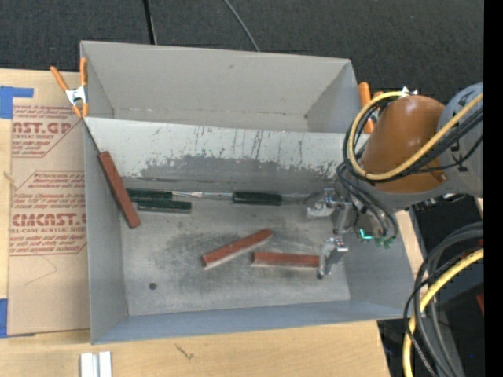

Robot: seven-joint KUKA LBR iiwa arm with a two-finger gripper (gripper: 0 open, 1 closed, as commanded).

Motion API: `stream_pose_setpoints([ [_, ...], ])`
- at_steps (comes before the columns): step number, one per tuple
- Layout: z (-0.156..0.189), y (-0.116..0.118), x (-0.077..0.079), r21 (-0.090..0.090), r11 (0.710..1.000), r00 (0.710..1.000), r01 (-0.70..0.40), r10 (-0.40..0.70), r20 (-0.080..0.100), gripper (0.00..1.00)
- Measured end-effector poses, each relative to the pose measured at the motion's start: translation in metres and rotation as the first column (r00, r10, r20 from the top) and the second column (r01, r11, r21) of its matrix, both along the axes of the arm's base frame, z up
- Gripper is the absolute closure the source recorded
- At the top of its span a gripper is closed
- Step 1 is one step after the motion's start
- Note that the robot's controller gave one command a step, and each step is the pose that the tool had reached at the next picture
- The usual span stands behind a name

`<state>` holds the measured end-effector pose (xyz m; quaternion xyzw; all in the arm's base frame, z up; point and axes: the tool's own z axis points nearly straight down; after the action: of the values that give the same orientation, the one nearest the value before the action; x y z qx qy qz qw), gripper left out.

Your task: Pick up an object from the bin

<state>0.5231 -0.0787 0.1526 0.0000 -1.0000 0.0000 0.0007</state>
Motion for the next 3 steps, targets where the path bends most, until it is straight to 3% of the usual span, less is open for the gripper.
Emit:
stream_pose_setpoints([
  [1,0.001,0.0,0.001,0.0,1.0,1.0,0.0,0.0,0.002,0.0],
  [2,-0.077,0.024,0.013,-0.001,1.0,0.999,-0.031,0.031,0.015,1.0],
  [3,-0.077,0.024,0.013,-0.001,1.0,0.999,-0.031,0.031,0.015,1.0],
])
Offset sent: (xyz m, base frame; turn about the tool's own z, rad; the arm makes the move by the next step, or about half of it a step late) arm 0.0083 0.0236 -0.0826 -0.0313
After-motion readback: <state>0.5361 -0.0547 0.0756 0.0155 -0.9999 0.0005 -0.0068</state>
